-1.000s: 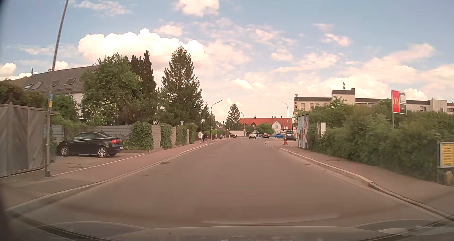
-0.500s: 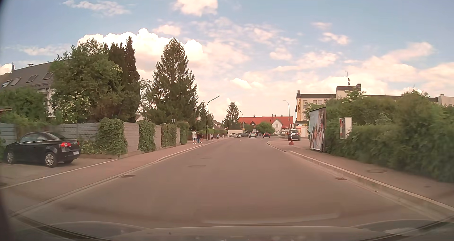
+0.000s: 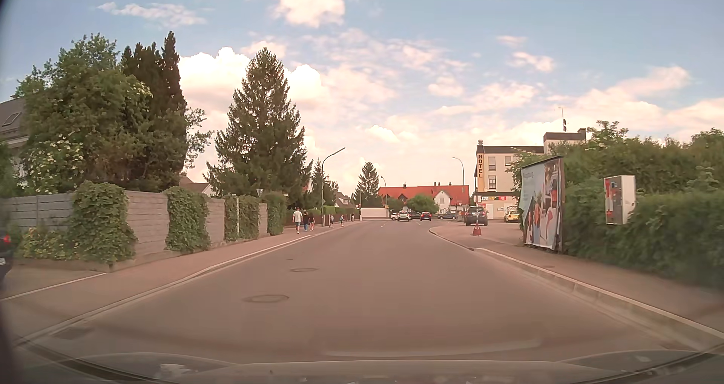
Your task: Follow the waypoints while adhering to traffic rules and regulations
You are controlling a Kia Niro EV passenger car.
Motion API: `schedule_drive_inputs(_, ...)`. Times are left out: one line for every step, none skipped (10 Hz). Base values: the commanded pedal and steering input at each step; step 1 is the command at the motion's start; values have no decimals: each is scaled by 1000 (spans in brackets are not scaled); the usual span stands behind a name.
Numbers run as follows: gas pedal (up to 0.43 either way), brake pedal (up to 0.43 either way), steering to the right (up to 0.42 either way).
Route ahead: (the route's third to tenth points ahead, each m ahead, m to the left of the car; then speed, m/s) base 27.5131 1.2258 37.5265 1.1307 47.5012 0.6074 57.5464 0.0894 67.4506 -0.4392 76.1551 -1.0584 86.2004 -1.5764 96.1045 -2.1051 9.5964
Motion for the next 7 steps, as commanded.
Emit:
schedule_drive_inputs(0, 18, 4)
schedule_drive_inputs(0, 18, 5)
schedule_drive_inputs(0, 18, 7)
schedule_drive_inputs(0, 24, 7)
schedule_drive_inputs(0, 24, 6)
schedule_drive_inputs(0, 30, 7)
schedule_drive_inputs(0, 37, 7)
